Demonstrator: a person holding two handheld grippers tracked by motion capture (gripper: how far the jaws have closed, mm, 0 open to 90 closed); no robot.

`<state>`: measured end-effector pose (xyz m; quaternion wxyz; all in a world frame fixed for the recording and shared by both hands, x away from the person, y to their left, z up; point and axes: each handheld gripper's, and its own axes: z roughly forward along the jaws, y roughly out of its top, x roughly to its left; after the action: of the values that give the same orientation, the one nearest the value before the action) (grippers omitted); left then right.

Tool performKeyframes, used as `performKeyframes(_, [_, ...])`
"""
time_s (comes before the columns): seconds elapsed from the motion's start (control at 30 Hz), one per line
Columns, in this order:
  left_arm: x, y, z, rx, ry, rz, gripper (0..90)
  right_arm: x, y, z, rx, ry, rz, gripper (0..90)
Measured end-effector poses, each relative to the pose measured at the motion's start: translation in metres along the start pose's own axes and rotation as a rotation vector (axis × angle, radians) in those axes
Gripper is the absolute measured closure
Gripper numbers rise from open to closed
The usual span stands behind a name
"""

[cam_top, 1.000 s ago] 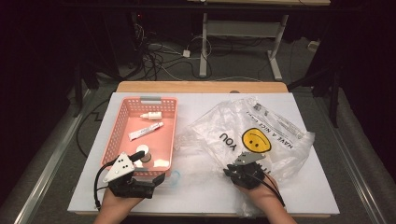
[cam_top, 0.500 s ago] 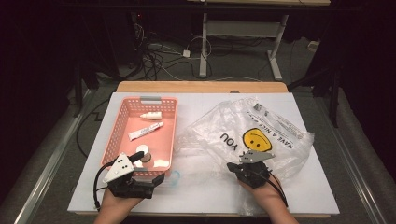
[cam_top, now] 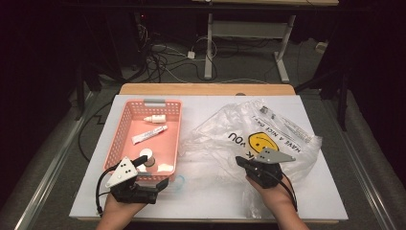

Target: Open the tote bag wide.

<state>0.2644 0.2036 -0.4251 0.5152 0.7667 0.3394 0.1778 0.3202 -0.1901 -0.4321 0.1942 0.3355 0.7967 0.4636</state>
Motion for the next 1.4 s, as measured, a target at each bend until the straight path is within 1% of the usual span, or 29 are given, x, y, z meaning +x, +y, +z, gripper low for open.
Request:
performKeyframes(0.03, [0.000, 0.000, 0.000, 0.000, 0.000, 0.000, 0.0, 0.000, 0.000, 0.000, 0.000, 0.000, 0.000, 90.0])
performKeyframes(0.13, [0.000, 0.000, 0.000, -0.002, 0.001, 0.000, 0.0, -0.005, 0.008, 0.000, -0.022, -0.013, 0.008, 90.0])
performKeyframes(0.3, [0.001, 0.000, 0.000, -0.003, 0.002, -0.002, 0.0, -0.015, 0.022, 0.004, -0.053, -0.004, 0.026, 90.0])
performKeyframes(0.4, [0.001, 0.000, -0.001, -0.002, 0.004, 0.000, 0.0, -0.018, 0.027, 0.008, -0.073, -0.006, 0.033, 90.0])
performKeyframes(0.5, [0.002, 0.000, -0.002, -0.003, 0.007, -0.002, 0.0, -0.019, 0.029, 0.008, -0.104, -0.003, 0.039, 90.0])
performKeyframes(0.53, [0.002, 0.000, -0.002, -0.002, 0.008, -0.002, 0.0, -0.019, 0.028, 0.005, -0.128, 0.007, 0.045, 90.0])
performKeyframes(0.57, [0.002, -0.001, -0.001, -0.001, 0.008, -0.002, 0.0, -0.019, 0.028, 0.005, -0.128, 0.007, 0.045, 90.0])
performKeyframes(0.6, [0.002, -0.001, -0.001, -0.001, 0.008, -0.004, 0.0, -0.019, 0.027, 0.003, -0.140, 0.011, 0.050, 90.0])
performKeyframes(0.67, [0.002, -0.001, -0.001, 0.000, 0.008, -0.004, 0.0, -0.019, 0.026, 0.000, -0.140, 0.012, 0.045, 90.0])
performKeyframes(0.73, [0.001, 0.000, -0.001, 0.000, 0.007, -0.001, 0.0, -0.019, 0.024, -0.004, -0.147, 0.017, 0.060, 90.0])
performKeyframes(0.87, [0.000, 0.000, -0.001, 0.003, 0.005, 0.005, 0.0, -0.021, 0.024, -0.011, -0.165, 0.012, 0.072, 90.0])
performKeyframes(1.03, [-0.001, 0.000, 0.001, 0.008, -0.001, 0.004, 0.0, -0.020, 0.030, -0.021, -0.197, 0.003, 0.073, 90.0])
performKeyframes(1.17, [-0.001, -0.001, 0.002, 0.011, -0.004, 0.006, 0.0, -0.019, 0.036, -0.026, -0.218, 0.001, 0.056, 90.0])
performKeyframes(1.2, [-0.001, -0.001, 0.002, 0.011, -0.004, 0.006, 0.0, -0.018, 0.040, -0.029, -0.231, -0.003, 0.047, 90.0])
performKeyframes(1.4, [0.000, -0.001, 0.002, 0.011, -0.003, 0.004, 0.0, -0.018, 0.049, -0.038, -0.272, -0.014, 0.037, 90.0])
